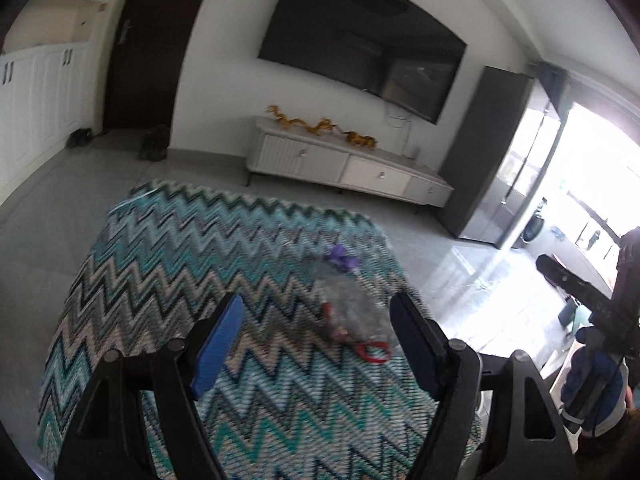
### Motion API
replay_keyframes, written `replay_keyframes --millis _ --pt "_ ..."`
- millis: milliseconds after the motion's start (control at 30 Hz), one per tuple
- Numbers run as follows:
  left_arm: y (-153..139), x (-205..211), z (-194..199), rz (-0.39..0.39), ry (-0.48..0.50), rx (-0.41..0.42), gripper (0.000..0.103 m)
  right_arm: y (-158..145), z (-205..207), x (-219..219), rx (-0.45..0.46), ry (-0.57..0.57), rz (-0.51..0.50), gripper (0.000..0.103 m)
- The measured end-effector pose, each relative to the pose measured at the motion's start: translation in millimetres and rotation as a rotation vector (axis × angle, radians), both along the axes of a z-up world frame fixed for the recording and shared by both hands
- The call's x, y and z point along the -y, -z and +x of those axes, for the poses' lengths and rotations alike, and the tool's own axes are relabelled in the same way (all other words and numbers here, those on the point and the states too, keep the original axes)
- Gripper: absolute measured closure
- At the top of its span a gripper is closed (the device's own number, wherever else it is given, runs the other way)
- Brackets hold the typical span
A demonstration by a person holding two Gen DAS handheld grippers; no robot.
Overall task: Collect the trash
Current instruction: 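Grasp the clear bag with red handle in the left gripper while the right grasps the purple glove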
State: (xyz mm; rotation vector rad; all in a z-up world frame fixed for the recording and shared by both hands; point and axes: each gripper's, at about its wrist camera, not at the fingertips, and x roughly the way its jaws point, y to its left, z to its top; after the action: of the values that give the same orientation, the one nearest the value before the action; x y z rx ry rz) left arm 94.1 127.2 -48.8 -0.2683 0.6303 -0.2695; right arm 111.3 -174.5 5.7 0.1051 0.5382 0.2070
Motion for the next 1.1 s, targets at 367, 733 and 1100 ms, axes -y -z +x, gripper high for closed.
replay_keyframes --millis 367,733,1100 --pt "62.8 22.6 33.8 -0.009 0.057 -0.157 0.028 45.6 55.8 -27.8 -0.100 -0.057 0.001 0.036" --pt "123.8 91.6 96.5 0.040 0.165 -0.295 0.028 121.1 155.0 -39.9 -0.251 -0.098 0.014 0.020" --pt "152.0 123.1 129.5 0.037 0.224 -0.347 0.029 170.4 232.0 -56.8 -0.345 -0.164 0.032 0.025"
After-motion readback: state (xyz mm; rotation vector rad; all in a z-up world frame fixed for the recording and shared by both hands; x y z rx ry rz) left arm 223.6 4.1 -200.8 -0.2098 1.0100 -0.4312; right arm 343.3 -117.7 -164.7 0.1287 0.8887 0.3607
